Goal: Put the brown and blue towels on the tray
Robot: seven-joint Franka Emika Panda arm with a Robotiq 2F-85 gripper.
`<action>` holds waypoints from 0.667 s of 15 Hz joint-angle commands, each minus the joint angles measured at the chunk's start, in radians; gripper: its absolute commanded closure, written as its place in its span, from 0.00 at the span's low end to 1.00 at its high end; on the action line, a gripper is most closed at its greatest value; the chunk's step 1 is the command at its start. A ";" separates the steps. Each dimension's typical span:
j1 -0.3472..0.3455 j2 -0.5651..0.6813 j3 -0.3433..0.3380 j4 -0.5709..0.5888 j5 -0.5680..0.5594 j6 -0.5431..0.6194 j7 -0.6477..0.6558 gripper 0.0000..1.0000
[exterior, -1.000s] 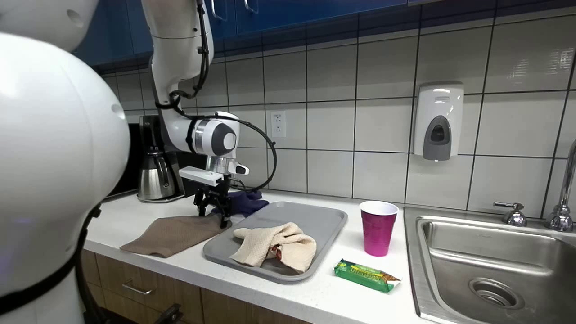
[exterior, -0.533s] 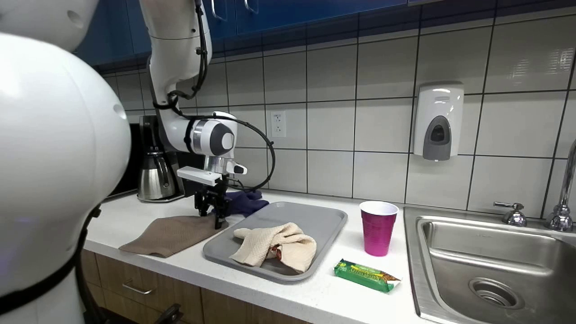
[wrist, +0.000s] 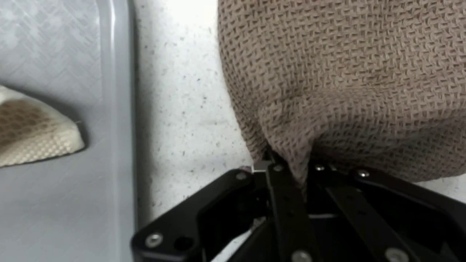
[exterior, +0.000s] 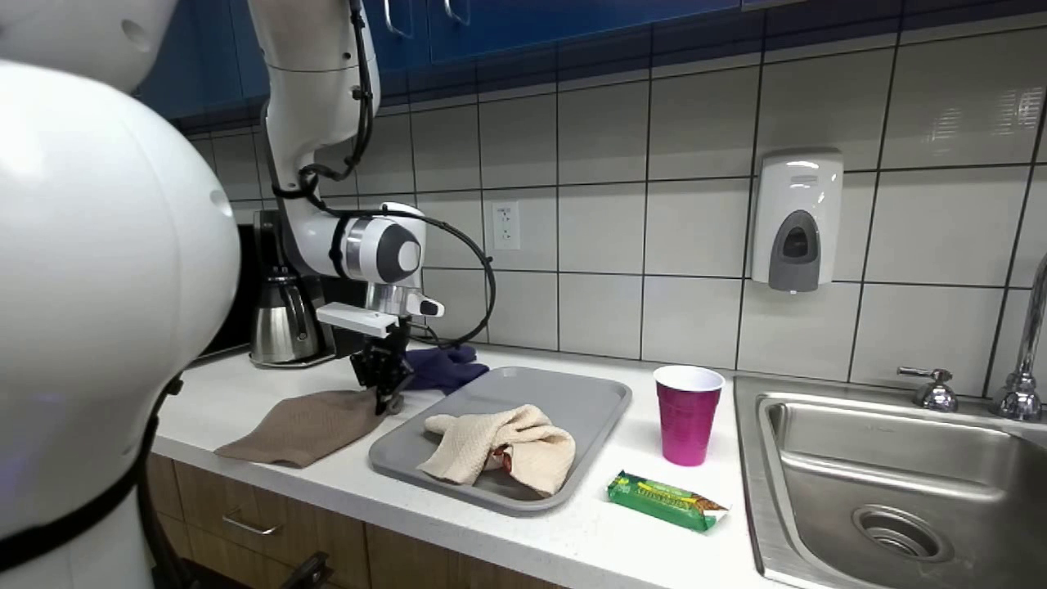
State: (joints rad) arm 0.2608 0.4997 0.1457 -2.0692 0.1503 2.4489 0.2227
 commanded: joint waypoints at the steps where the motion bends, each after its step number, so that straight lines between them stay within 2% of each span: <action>1: 0.004 -0.021 0.002 -0.007 -0.015 -0.007 0.010 0.98; 10: -0.004 -0.133 0.031 -0.064 0.002 -0.009 -0.013 0.98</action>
State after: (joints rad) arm 0.2642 0.4505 0.1622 -2.0804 0.1503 2.4488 0.2204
